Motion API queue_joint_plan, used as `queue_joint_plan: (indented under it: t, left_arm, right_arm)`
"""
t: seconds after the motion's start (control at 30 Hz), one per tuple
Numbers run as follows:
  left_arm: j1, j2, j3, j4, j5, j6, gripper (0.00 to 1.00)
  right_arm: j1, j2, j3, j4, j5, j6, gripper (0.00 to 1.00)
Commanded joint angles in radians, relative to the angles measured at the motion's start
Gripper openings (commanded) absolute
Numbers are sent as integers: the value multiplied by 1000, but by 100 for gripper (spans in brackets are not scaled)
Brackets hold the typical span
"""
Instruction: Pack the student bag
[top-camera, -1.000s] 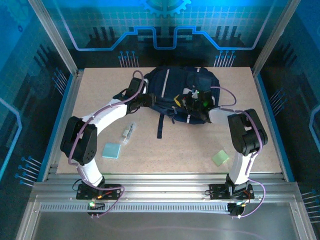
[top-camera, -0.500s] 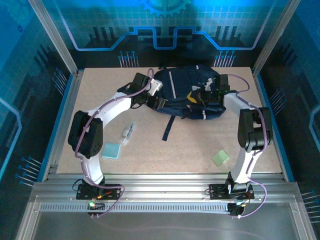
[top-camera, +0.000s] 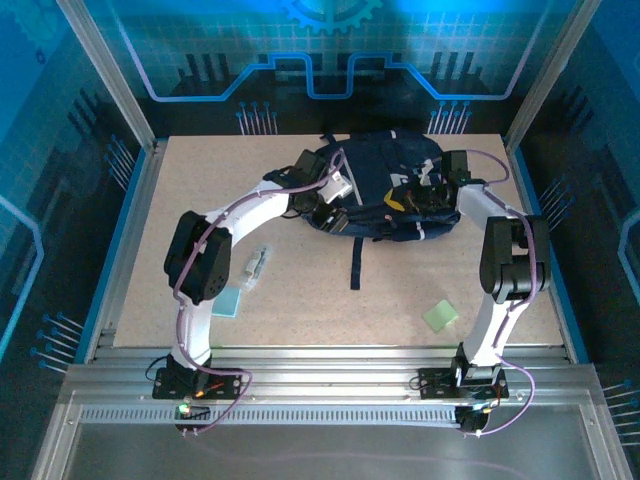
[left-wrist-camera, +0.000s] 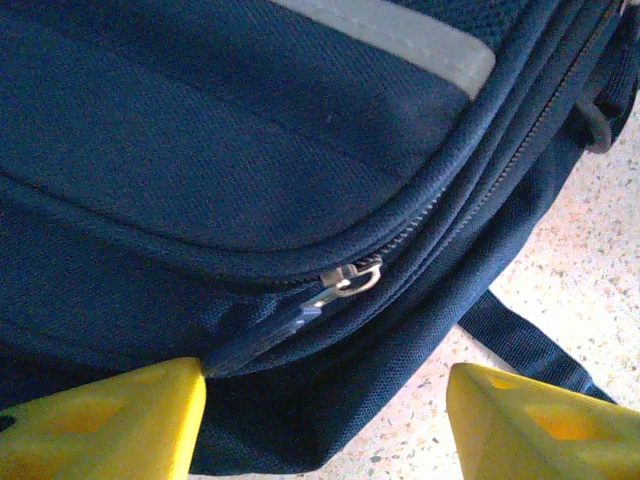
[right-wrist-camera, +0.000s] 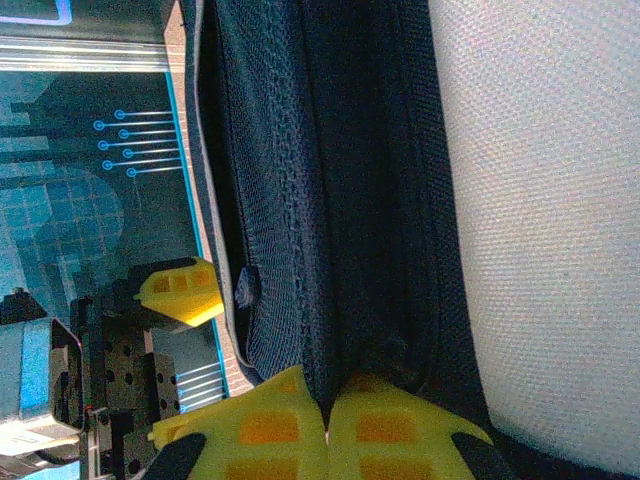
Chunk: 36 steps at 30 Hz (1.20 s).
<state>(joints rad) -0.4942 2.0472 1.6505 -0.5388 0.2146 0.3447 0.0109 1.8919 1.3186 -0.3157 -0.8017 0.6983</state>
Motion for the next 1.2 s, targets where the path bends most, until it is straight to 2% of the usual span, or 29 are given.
queue_joint_plan:
  t: [0.0, 0.2, 0.37, 0.6, 0.67, 0.77, 0.9, 0.93, 0.97, 1.17]
  left_arm:
    - [-18, 19, 29, -9, -12, 52, 66]
    - [-26, 36, 50, 66, -118, 82, 66]
    - [-25, 20, 63, 68, -163, 116, 68]
    - [-37, 99, 130, 36, -141, 127, 66]
    - [-43, 115, 138, 27, -129, 122, 58]
    - [-46, 116, 134, 9, -104, 107, 35]
    - [-46, 97, 111, -35, -82, 95, 14]
    - [-45, 87, 100, -44, -73, 89, 3]
    - [-45, 76, 87, -50, -69, 81, 0]
    - [-33, 35, 39, -49, -75, 53, 0]
  right_arm:
    - [-8, -19, 18, 11, -86, -29, 0]
    - [-6, -31, 7, 17, -87, -29, 0]
    - [-7, -30, 1, 27, -87, -24, 0]
    - [-1, -26, 1, 30, -90, -25, 0]
    - [-2, -22, -3, 35, -90, -23, 0]
    - [-4, -18, -4, 45, -90, -16, 0]
    - [-11, -21, 4, 53, -77, -10, 0]
    - [-12, -20, 9, 53, -76, -8, 0]
    - [-16, -18, 15, 53, -74, -8, 0]
    - [-24, -13, 48, 30, -69, -21, 0]
